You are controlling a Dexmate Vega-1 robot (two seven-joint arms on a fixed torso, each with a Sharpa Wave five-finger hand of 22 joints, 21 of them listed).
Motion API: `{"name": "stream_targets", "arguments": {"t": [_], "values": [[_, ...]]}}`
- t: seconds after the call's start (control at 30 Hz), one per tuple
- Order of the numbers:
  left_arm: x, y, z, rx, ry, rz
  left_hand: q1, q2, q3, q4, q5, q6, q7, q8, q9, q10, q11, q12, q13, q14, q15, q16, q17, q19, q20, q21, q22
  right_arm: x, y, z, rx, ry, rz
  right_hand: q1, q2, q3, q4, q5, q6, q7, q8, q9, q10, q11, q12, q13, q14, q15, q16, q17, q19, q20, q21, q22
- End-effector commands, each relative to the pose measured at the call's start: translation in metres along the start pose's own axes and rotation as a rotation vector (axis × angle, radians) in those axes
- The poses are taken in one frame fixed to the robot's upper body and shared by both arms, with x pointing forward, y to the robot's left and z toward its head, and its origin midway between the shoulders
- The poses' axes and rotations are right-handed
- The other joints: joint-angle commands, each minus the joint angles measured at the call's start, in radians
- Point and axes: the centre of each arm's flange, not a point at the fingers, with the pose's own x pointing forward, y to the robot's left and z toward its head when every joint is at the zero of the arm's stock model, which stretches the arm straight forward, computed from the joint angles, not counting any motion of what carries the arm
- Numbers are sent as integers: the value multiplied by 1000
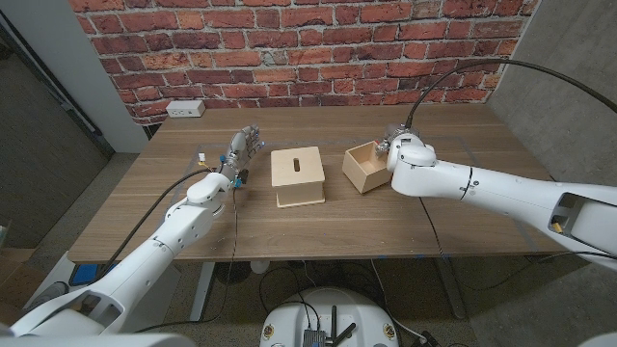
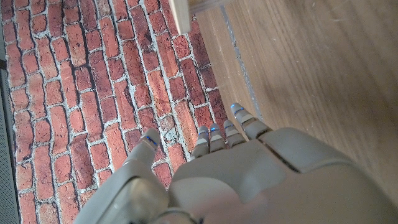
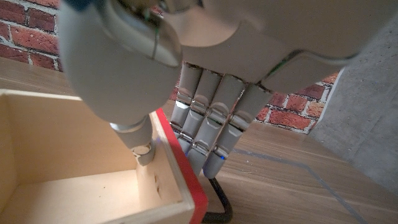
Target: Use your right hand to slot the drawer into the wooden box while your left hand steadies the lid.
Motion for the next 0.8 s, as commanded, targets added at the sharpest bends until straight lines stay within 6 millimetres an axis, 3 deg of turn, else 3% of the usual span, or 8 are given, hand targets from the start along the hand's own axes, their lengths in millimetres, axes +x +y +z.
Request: {"name": "stream_targets", "arguments": {"t": [0.03, 0.8], "values": [[2, 1, 2, 3, -9, 8, 4, 57, 3, -7, 5, 10, 0, 1, 6, 14, -1, 2, 1, 9, -1, 4, 4, 6, -65, 7, 6, -3, -5, 7, 18, 25, -2, 70, 56, 10, 6, 2, 97, -46, 38, 5, 84, -71, 0, 1, 11, -27, -6, 3, 7, -86, 9, 4], [-5, -1, 6, -6, -42, 29, 7, 56, 4, -13, 5, 32, 1, 7, 6, 32, -4, 7, 1, 26, -3, 7, 3, 19, -65, 10, 5, -11, -7, 23, 13, 138, -1, 75, 52, 11, 5, 3, 93, -28, 31, 5, 84, -60, -10, 15, 25, -25, -18, 11, 10, -85, 33, 5]]}}
